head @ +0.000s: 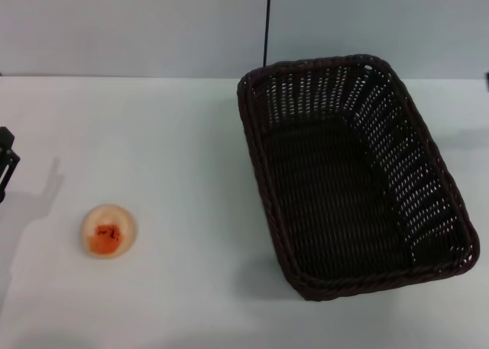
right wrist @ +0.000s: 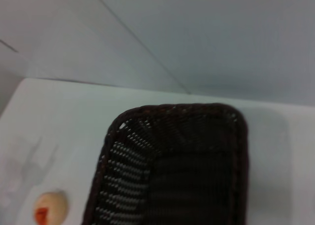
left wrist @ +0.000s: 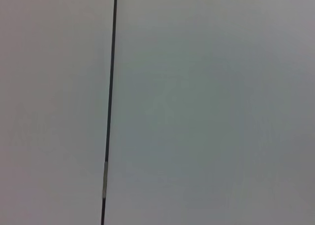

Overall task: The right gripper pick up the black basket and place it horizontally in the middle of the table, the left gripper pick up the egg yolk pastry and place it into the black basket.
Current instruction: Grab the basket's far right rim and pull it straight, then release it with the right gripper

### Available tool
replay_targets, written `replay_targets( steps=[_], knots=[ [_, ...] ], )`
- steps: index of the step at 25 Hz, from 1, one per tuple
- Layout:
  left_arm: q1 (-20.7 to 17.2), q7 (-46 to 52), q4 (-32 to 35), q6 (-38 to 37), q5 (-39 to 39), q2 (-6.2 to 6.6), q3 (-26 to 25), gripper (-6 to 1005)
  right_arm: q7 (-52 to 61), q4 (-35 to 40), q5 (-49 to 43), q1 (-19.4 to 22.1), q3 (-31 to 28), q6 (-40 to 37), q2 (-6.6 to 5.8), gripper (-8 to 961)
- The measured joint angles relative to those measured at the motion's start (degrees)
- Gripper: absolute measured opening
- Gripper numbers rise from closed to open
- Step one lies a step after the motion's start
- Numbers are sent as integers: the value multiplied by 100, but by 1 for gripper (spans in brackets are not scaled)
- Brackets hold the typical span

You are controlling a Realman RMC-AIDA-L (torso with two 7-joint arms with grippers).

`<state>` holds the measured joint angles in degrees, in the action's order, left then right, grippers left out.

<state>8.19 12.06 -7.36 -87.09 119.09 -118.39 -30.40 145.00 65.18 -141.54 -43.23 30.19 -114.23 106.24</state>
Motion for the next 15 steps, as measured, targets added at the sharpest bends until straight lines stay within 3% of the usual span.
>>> replay_targets(
  steps=[3, 6, 15],
  knots=[
    [-27, -1, 23, -43, 0, 2, -10, 817, 70, -771, -235, -228, 173, 322, -124, 834],
    [-33, -2, 63, -99, 0, 1, -19, 816, 137, -1257, -452, -372, 435, 768, -137, 832],
    [-29, -3, 82, -138, 0, 6, -13, 814, 265, -2271, -514, -657, 1162, 1821, 68, 825]
  ],
)
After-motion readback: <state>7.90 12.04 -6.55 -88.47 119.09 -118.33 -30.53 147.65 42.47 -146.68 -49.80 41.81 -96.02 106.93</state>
